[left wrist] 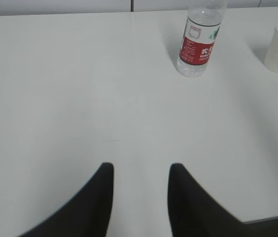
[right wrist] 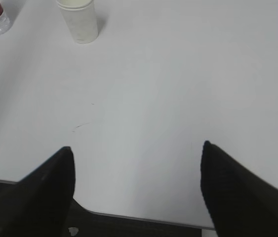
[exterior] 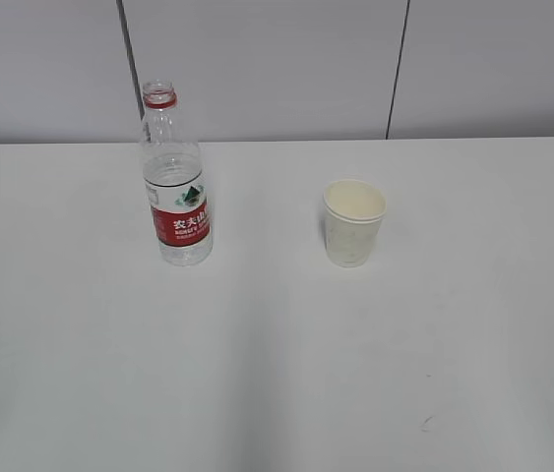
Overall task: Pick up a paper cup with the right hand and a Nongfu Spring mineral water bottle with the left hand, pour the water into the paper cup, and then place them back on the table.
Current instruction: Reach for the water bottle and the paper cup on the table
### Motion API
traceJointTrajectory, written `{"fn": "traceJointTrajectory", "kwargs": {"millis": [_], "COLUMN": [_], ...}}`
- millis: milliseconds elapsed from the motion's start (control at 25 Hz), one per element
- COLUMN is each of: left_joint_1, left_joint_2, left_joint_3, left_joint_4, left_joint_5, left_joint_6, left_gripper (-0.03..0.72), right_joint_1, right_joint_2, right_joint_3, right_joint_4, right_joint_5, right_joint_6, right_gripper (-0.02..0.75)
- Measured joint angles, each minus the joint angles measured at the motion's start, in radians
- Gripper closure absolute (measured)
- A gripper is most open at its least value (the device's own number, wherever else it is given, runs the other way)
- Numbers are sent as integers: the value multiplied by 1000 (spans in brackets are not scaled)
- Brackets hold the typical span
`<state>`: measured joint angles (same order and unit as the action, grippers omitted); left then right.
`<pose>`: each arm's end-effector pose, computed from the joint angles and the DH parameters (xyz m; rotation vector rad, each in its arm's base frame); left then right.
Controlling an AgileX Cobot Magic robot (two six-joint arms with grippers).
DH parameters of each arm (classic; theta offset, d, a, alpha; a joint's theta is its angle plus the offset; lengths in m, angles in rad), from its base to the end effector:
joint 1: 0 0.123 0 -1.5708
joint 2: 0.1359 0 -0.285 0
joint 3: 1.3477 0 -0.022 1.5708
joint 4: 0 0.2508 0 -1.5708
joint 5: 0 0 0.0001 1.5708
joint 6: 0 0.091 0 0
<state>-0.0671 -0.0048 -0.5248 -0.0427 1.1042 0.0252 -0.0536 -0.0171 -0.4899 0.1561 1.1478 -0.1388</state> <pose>-0.0106 -0.0028 0.2806 0.0988 2.0560 -0.0771 -0.0100 0.0135 0.2683 -0.1062 2.1119 0.0745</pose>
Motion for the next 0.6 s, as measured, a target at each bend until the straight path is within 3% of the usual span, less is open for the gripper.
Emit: {"fn": "traceJointTrajectory", "kwargs": {"millis": [600], "left_joint_1": [0], "left_joint_2": [0], "left_joint_3": [0], "left_joint_4": [0], "left_joint_5": [0], "left_joint_6": [0], "left_gripper": [448], "right_joint_1": [0], "right_joint_2": [0], "right_joint_3": [0], "right_joint_4": [0], "right_joint_5": [0], "right_joint_6": [0], "right_gripper": [150]}}
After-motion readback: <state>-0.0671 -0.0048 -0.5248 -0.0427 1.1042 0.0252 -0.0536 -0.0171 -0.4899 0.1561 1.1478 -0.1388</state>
